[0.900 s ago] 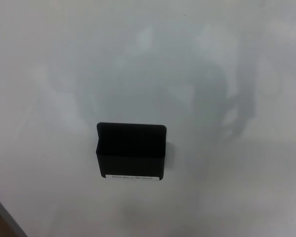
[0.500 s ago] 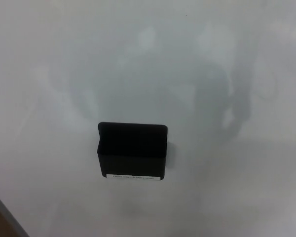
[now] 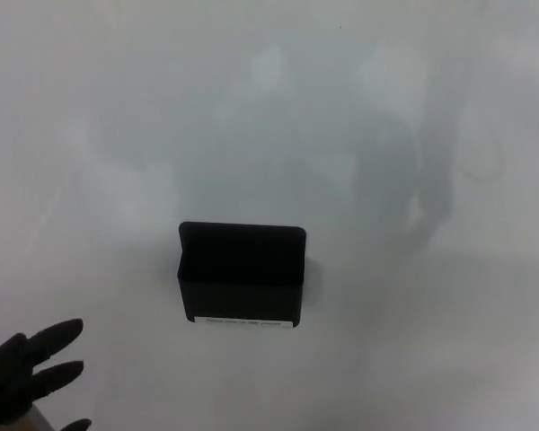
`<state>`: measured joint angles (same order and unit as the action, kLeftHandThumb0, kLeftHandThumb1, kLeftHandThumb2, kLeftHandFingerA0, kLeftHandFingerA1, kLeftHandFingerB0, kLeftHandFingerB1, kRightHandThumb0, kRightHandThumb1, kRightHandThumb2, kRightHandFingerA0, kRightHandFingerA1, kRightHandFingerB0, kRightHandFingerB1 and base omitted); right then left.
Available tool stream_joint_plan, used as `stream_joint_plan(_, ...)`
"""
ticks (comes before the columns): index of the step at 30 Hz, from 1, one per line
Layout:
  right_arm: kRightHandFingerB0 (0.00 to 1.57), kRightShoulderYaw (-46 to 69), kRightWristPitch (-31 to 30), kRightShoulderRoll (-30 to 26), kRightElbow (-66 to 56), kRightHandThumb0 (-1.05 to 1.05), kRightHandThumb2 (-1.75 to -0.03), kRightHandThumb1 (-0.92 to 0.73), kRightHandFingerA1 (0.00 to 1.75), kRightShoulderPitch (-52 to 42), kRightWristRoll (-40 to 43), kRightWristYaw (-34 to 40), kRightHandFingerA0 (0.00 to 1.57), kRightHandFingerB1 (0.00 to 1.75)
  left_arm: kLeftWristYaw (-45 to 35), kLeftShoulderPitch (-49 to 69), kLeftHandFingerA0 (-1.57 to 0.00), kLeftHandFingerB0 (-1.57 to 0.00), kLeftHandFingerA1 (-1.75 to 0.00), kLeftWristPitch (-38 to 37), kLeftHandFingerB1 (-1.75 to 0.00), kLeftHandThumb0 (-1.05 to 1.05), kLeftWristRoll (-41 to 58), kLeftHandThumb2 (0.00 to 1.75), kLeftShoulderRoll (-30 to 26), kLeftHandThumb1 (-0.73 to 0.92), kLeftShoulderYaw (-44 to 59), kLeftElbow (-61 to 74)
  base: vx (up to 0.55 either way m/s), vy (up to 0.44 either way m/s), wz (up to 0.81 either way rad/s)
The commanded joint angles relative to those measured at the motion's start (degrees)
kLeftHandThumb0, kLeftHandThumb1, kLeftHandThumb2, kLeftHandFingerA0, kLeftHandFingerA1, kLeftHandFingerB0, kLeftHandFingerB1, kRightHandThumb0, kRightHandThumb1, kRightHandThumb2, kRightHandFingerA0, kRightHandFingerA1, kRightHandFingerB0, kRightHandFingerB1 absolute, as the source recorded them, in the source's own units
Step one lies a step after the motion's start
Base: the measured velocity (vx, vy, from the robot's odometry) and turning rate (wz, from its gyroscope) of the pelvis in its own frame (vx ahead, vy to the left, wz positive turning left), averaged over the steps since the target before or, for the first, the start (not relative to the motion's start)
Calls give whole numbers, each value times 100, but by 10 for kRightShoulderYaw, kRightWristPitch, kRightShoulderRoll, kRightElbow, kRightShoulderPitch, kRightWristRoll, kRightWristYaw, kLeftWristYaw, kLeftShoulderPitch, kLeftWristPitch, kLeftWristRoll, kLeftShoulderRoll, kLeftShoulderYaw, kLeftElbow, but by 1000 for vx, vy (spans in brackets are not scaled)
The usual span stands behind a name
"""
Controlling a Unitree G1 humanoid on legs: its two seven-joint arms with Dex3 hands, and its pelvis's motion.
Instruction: A magnetic marker holder is on the left hand side of the white board, the robot put the index and middle finger into the opening of the container and pull off the magnetic holder and hand it to a human on the left hand side.
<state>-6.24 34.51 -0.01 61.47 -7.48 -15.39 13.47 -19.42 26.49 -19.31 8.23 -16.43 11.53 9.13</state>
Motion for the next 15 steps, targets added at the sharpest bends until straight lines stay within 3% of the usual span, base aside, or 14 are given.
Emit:
stream_joint_plan(1, 39, -5, 125, -8, 30, -52, -60, -67, 64, 12, -24, 80, 82, 45, -70, -88, -41, -31, -39, 72, -31, -40, 11, 59, -151, 62, 35, 279, 0, 0, 0)
stream_joint_plan(2, 34, -6, 128, -9, 32, -58, -88, -54, 72, 15, -26, 83, 78, 56, -71, -105, -38, -30, -37, 78, -30, -39, 5, 58, -156, 61, 28, 278, 0, 0, 0)
stream_joint_plan(3, 34, -6, 130, -9, 34, -58, -88, -54, 72, 16, -27, 85, 78, 56, -71, -115, -38, -30, -37, 84, -30, -39, 3, 58, -160, 61, 24, 278, 0, 0, 0)
stream_joint_plan(4, 39, -9, 133, -10, 36, -52, -60, -66, 65, 20, -32, 93, 83, 47, -73, -156, -37, -30, -37, 91, -30, -38, -12, 58, -168, 59, 7, 271, 0, 0, 0)
stream_joint_plan(5, 39, -10, 134, -11, 37, -52, -60, -66, 65, 21, -34, 95, 83, 47, -72, -165, -37, -30, -37, 93, -30, -38, -15, 58, -170, 59, 3, 270, 0, 0, 0)
stream_joint_plan(6, 35, -11, 137, -11, 38, -56, -87, -52, 73, 20, -34, 97, 77, 57, -75, -191, -33, -27, -36, 101, -30, -38, -27, 58, -177, 59, -13, 267, 0, 0, 0)
stream_joint_plan(14, 35, -17, 153, -14, 56, -55, -87, -52, 73, 31, -41, 116, 78, 57, -92, -300, -29, -26, -35, 186, -30, -39, -47, 58, -218, 59, -86, 262, 0, 0, 0)
stream_joint_plan(15, 39, -17, 154, -14, 57, -51, -60, -65, 65, 32, -40, 116, 82, 48, -98, -317, -12, -11, -52, 198, -50, -23, -53, 96, -224, 45, -97, 260, 0, 0, 0)
